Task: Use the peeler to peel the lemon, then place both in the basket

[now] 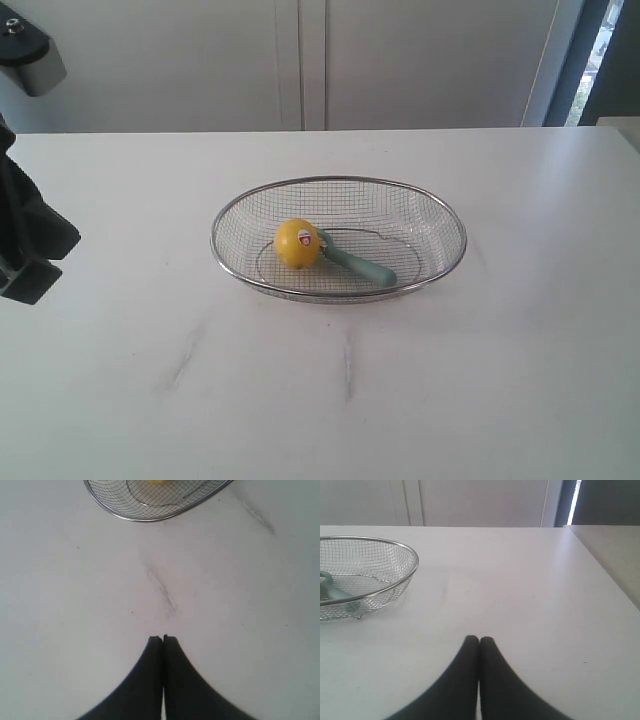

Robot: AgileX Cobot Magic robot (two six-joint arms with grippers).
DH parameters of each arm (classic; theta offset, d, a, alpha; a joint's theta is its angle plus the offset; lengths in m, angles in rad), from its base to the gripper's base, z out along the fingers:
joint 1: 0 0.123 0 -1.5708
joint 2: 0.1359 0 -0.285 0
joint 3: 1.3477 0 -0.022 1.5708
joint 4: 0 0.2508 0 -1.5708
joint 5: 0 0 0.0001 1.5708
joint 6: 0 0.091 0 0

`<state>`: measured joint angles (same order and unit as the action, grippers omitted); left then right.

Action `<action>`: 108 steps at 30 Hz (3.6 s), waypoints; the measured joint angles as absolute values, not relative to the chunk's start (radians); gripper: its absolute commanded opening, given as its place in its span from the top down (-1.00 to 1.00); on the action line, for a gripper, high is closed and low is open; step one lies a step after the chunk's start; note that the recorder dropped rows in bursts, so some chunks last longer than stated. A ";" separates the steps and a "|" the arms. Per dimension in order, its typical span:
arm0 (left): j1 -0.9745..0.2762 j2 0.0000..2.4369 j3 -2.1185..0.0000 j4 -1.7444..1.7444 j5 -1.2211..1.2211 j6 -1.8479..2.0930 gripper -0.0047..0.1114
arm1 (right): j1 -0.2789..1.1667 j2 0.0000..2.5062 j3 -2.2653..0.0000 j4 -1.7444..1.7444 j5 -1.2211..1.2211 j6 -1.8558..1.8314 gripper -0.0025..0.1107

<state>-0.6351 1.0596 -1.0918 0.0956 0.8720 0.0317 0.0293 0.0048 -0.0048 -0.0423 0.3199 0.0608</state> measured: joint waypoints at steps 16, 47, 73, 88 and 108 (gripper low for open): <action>-0.635 1.060 -1.092 0.096 0.872 0.032 0.92 | 0.029 0.005 -0.005 -0.038 0.320 0.061 0.96; -0.524 0.862 -1.087 0.090 0.872 0.032 0.92 | 0.029 0.005 -0.005 -0.038 0.320 0.059 0.96; -0.037 0.372 -1.080 0.093 0.878 0.032 0.92 | 0.029 0.005 -0.005 -0.038 0.322 0.059 0.96; -0.037 0.251 -0.637 -0.047 0.379 -0.017 0.92 | 0.029 0.005 -0.005 -0.038 0.322 0.059 0.96; -0.037 0.005 -0.006 -0.165 0.075 -0.118 0.92 | 0.029 0.005 -0.005 -0.038 0.322 0.059 0.96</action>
